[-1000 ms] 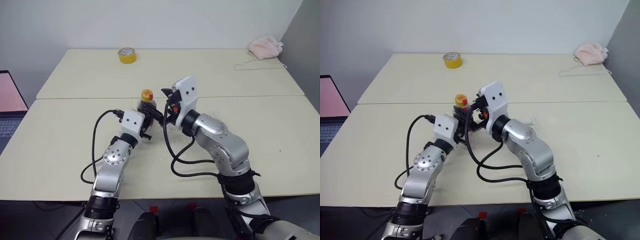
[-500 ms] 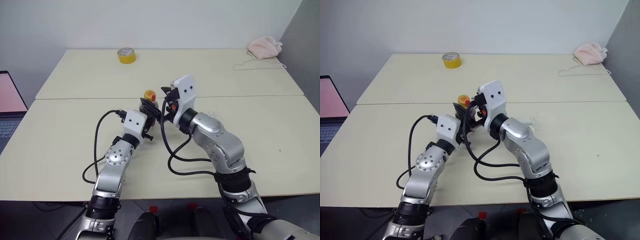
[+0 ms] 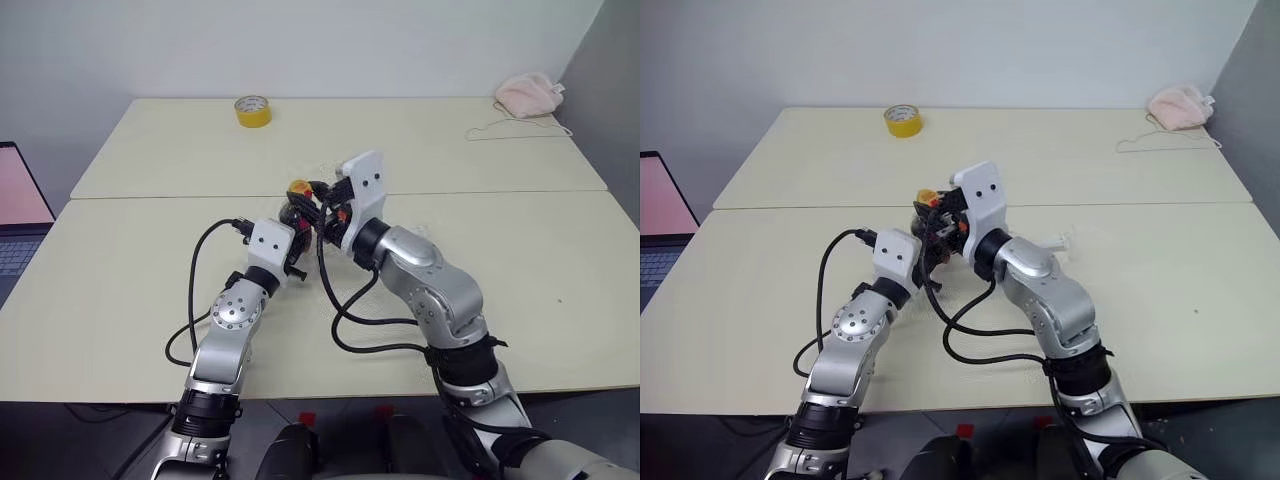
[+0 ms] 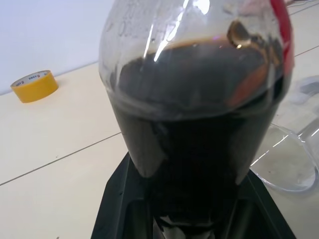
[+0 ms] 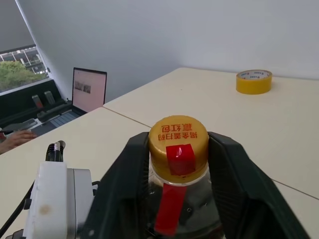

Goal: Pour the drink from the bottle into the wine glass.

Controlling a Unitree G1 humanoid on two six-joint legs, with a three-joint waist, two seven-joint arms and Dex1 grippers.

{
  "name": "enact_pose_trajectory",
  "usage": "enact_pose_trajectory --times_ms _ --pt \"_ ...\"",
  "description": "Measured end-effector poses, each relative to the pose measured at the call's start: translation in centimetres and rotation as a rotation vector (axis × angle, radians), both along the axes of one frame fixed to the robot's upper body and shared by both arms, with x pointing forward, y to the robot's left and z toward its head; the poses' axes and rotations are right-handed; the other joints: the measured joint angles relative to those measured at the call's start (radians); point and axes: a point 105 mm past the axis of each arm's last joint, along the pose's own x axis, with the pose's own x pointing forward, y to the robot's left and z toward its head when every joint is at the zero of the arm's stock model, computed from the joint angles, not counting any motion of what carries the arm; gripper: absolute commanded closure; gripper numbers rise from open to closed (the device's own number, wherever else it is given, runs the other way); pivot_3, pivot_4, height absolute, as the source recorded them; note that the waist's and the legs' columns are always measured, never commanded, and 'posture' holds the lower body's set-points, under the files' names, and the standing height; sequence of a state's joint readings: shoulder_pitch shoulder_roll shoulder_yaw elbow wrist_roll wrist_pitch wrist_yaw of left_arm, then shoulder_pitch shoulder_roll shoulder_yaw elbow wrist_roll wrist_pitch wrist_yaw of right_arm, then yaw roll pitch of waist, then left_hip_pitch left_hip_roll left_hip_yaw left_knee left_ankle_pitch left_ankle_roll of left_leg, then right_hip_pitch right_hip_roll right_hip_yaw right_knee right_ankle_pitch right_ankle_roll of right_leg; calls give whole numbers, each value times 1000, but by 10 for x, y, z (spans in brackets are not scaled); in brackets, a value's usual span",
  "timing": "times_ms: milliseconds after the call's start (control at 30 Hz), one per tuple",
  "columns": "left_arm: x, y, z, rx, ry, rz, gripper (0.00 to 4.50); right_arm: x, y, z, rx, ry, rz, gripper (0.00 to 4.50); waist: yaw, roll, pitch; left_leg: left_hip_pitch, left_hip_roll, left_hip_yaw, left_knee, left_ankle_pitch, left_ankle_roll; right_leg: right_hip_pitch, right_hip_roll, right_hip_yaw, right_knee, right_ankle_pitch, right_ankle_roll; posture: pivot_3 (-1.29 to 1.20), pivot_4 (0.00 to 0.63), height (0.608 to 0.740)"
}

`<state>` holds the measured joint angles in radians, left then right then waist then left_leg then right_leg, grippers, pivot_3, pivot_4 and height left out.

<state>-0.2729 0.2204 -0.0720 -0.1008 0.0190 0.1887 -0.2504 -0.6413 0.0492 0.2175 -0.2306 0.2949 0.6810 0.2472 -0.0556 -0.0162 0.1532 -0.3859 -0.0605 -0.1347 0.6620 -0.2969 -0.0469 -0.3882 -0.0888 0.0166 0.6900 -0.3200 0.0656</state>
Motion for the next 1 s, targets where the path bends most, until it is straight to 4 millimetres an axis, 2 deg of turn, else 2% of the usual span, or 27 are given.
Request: enact_pose_trajectory --times_ms 233,600,867,1000 --pt "0 0 -1 0 4 1 3512 3 -3 -3 -22 -27 31 3223 0 0 0 0 0 0 0 0 0 0 0 0 0 0 0 0 150 740" --pt "-1 1 -4 -4 22 4 3514 21 -10 -3 -165 -153 305 3224 -1 0 0 0 0 0 0 0 0 0 0 0 -1 0 0 0 150 740" --pt "-4 2 -6 1 28 -1 3529 18 -14 -7 -151 -123 365 3224 -1 0 0 0 0 0 0 0 0 0 0 0 -1 0 0 0 150 740" --pt "-5 4 -8 4 34 -4 3543 14 -18 -9 -122 -91 371 1899 0 0 0 0 0 0 0 0 0 0 0 0 -1 0 0 0 150 740"
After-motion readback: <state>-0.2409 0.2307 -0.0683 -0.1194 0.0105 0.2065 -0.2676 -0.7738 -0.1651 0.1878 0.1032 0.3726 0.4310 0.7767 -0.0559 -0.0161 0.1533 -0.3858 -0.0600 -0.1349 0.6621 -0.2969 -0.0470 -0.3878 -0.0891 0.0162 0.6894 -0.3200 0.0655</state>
